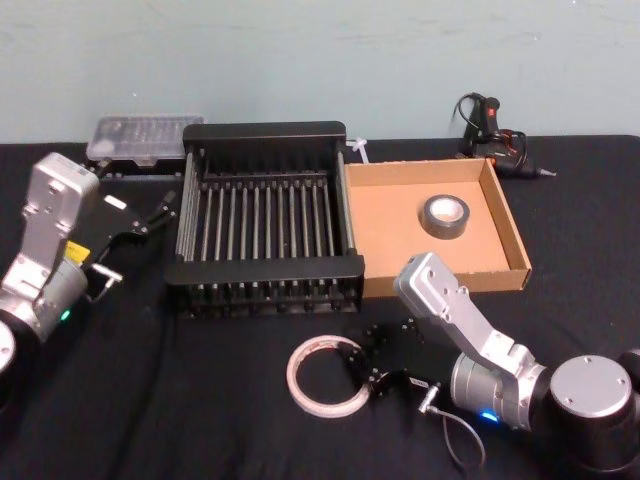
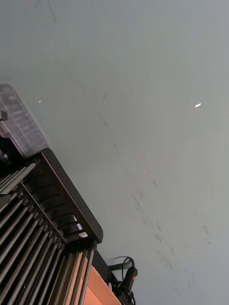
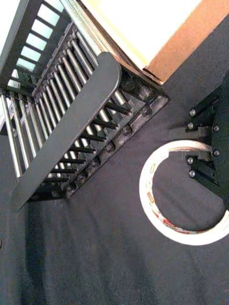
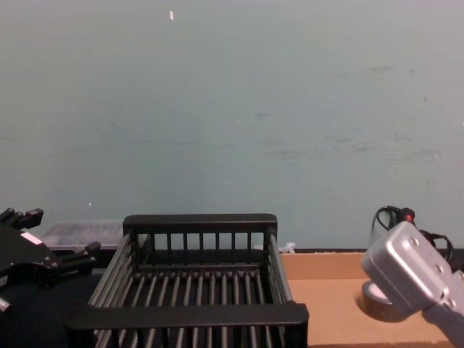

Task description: Pick up the white tape and place it into the black box , Pick up the silver tape and place it into the brown box.

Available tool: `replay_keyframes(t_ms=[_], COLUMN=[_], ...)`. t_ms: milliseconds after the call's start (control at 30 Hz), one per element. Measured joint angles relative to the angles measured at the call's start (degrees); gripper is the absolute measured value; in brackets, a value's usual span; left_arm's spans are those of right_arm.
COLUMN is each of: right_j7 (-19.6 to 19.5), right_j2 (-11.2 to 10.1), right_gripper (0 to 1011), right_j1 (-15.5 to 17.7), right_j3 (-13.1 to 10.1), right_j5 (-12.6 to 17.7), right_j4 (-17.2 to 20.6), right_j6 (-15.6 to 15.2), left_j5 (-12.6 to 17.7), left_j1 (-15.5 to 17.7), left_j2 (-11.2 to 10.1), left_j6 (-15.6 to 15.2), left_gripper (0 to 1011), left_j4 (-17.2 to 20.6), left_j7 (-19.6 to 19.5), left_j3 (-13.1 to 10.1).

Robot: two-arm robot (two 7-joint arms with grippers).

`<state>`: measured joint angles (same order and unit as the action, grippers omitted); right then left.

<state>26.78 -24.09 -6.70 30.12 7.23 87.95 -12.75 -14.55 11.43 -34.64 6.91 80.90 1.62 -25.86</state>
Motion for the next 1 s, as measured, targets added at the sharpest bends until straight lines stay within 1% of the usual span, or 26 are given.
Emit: replay_keyframes(t_ms=[33,67,100,133,200,433,600,733,833,1000], right_j7=[0.0,0.0,0.0,0.0,0.0,0.0,0.3,0.6,1.1,1.5], right_j2=[0.0,0.0,0.0,0.0,0.0,0.1,0.1,0.0,0.0,-0.4], right_gripper=[185,140,132,101,92,92,92,92,92,92], right_j1=[0.0,0.0,0.0,0.0,0.0,0.0,0.1,0.4,0.8,1.3], right_j3=[0.0,0.0,0.0,0.0,0.0,0.0,-0.1,-0.5,-1.1,-1.5], right_j5=[0.0,0.0,0.0,0.0,0.0,0.0,0.3,1.0,2.5,4.0], right_j4=[0.0,0.0,0.0,0.0,0.0,0.1,0.3,0.7,1.3,2.5], right_j6=[0.0,0.0,0.0,0.0,0.0,0.2,1.6,2.7,3.0,3.8], left_j5=[0.0,0.0,0.0,0.0,0.0,0.0,0.0,0.0,0.0,0.0], left_j1=[0.0,0.0,0.0,0.0,0.0,0.0,0.0,0.0,0.0,0.0], left_j2=[0.0,0.0,0.0,0.0,0.0,0.0,0.0,0.0,0.0,0.0], left_j6=[0.0,0.0,0.0,0.0,0.0,0.0,0.0,0.0,0.0,0.0], left_gripper=[1001,1001,1001,1001,1001,1001,1001,1001,1002,1001], left_j4=[0.0,0.0,0.0,0.0,0.0,0.0,0.0,0.0,0.0,0.0], left_j7=[0.0,0.0,0.0,0.0,0.0,0.0,0.0,0.0,0.0,0.0], left_j3=[0.0,0.0,0.0,0.0,0.0,0.0,0.0,0.0,0.0,0.0])
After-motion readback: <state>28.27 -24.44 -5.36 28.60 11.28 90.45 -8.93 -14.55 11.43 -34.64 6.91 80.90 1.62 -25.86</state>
